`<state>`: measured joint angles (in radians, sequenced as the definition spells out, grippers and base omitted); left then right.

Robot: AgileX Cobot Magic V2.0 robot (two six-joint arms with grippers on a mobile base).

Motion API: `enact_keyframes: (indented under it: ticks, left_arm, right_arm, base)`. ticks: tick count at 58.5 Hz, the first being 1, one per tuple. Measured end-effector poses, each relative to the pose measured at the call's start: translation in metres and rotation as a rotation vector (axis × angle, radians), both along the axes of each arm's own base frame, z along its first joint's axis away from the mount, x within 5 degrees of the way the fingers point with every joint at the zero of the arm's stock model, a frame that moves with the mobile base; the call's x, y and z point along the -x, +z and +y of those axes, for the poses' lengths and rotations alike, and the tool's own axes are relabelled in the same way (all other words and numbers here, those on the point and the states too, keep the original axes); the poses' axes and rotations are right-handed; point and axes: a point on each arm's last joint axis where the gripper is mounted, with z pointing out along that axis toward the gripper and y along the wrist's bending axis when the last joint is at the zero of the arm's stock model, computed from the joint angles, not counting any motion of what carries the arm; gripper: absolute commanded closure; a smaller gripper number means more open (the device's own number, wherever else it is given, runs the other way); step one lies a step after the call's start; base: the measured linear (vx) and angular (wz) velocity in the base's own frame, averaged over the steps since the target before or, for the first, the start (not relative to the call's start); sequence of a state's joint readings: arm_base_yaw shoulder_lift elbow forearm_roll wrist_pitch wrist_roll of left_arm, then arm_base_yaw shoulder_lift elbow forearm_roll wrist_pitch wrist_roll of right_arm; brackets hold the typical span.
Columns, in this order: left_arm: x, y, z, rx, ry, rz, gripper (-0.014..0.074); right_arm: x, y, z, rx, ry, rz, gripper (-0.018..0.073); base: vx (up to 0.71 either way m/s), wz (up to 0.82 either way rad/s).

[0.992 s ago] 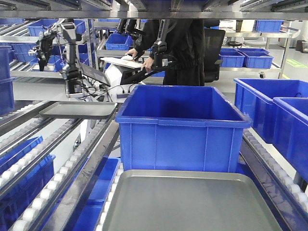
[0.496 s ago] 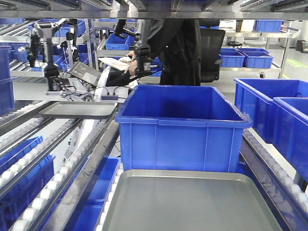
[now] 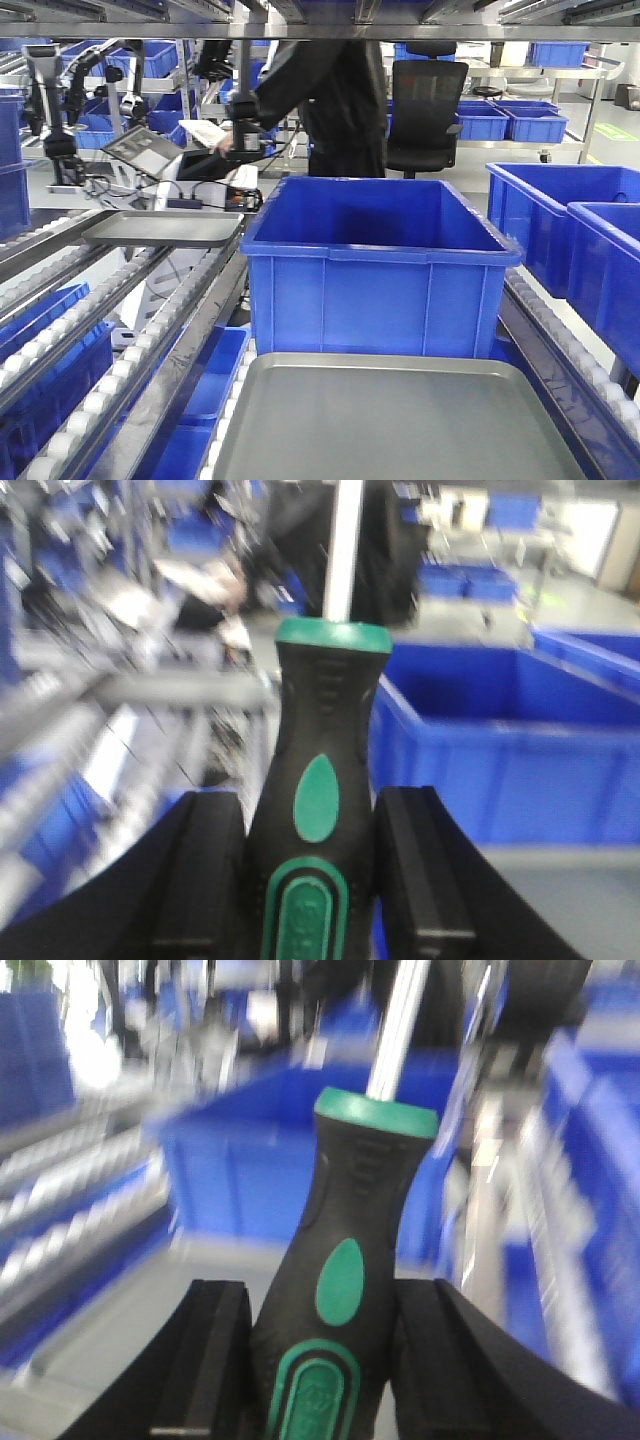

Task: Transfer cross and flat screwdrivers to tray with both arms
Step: 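Lower both held screwdrivers toward the metal tray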

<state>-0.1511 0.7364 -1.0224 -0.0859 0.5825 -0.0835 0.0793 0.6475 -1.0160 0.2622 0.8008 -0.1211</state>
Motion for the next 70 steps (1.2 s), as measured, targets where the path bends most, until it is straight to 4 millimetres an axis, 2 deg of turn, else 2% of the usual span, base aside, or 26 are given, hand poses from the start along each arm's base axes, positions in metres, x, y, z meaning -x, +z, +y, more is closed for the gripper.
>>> enact_keyframes:
  ticks: [5, 16, 24, 31, 36, 44, 53, 60, 70]
  left_arm:
    - [-0.022, -0.013, -0.011, 0.001, -0.079, 0.102, 0.0595]
    - [-0.086, -0.059, -0.056, 0.054, -0.318, 0.320, 0.0594]
    - [-0.122, -0.093, -0.085, 0.093, -0.368, 0.421, 0.0594]
    - [-0.149, -0.109, -0.116, 0.086, -0.424, 0.485, 0.0594]
    - [-0.163, -0.109, -0.139, 0.101, -0.466, 0.509, 0.0594]
    - [-0.182, -0.119, -0.171, 0.148, -0.497, 0.586, 0.0594]
    - [-0.199, -0.145, -0.199, 0.143, -0.503, 0.680, 0.0594]
    - [-0.207, -0.161, -0.208, 0.143, -0.496, 0.734, 0.0594]
    - [-0.211, -0.170, -0.209, 0.136, -0.490, 0.756, 0.0589]
  right_arm:
    - [-0.026, -0.010, 0.007, -0.006, 0.053, 0.093, 0.0567]
    - [-0.080, -0.031, 0.025, -0.063, 0.195, 0.197, 0.0567]
    - [-0.118, -0.052, 0.032, -0.104, 0.234, 0.265, 0.0567]
    - [-0.147, -0.074, 0.036, -0.140, 0.235, 0.327, 0.0567]
    - [-0.163, -0.090, 0.038, -0.156, 0.236, 0.380, 0.0567]
    - [-0.180, -0.111, 0.040, -0.158, 0.231, 0.451, 0.0567]
    - [-0.191, -0.129, 0.041, -0.163, 0.226, 0.511, 0.0567]
    - [-0.196, -0.139, 0.042, -0.168, 0.232, 0.556, 0.0566]
    - [-0.200, -0.147, 0.042, -0.169, 0.233, 0.583, 0.0554]
  base:
    - [0.00, 0.00]
    - [0.00, 0.00]
    - [0.00, 0.00]
    - [0.00, 0.00]
    - [0.00, 0.00]
    - [0.00, 0.00]
    - [0.00, 0.00]
    - [0.00, 0.00]
    - [0.00, 0.00]
